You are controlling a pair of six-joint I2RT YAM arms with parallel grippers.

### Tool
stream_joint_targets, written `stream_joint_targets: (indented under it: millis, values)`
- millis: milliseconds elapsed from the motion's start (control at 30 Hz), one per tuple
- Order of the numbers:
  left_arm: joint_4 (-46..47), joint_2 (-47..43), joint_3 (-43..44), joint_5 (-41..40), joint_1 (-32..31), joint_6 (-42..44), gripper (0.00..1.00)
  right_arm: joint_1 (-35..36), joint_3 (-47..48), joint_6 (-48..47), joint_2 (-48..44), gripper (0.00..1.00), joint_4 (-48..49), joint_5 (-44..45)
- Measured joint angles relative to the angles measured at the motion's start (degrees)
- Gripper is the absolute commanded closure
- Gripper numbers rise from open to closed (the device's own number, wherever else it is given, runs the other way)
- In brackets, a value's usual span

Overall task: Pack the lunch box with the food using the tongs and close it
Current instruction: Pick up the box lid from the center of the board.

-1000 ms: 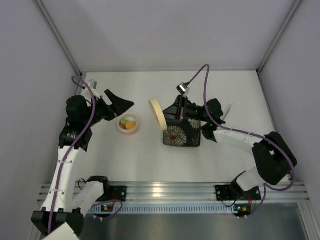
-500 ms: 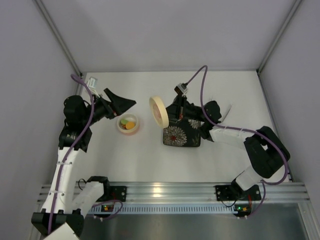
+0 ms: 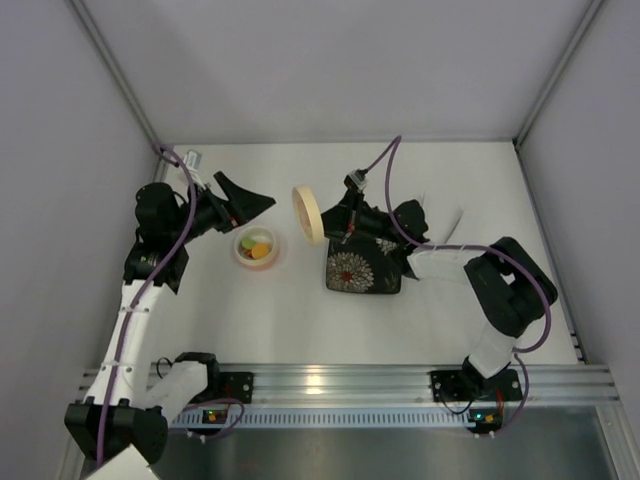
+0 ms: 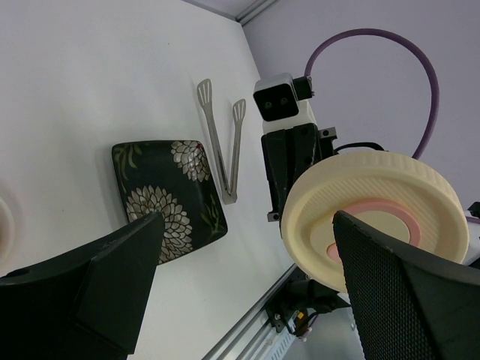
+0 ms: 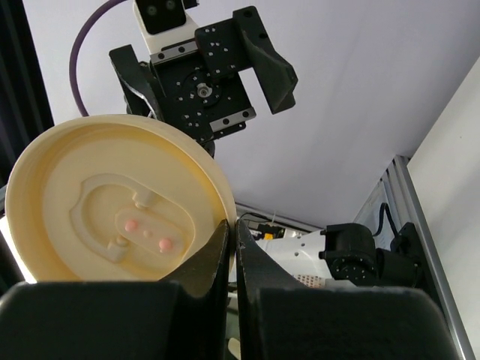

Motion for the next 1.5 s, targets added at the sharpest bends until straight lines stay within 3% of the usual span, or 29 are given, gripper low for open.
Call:
stream_joint_targets:
  millis: [433,1133,1500]
  values:
    - [2.69,3.23,-0.02,1.60,0.00,0.07,0.01,-2.21,1.92,3.26,5.81,1.00,0.13,0.81]
    - [15.72,8.76,-0.02,8.04,-0.37,-9.42,0.01,-3.37,9.22,6.03,13.05,1.00,0.20,0.20]
    - [14.86,9.60,-0.02,3.50,-6.99,-3.32,0.01,-3.37,8.76,14.56,13.79,1.00,0.33,1.49]
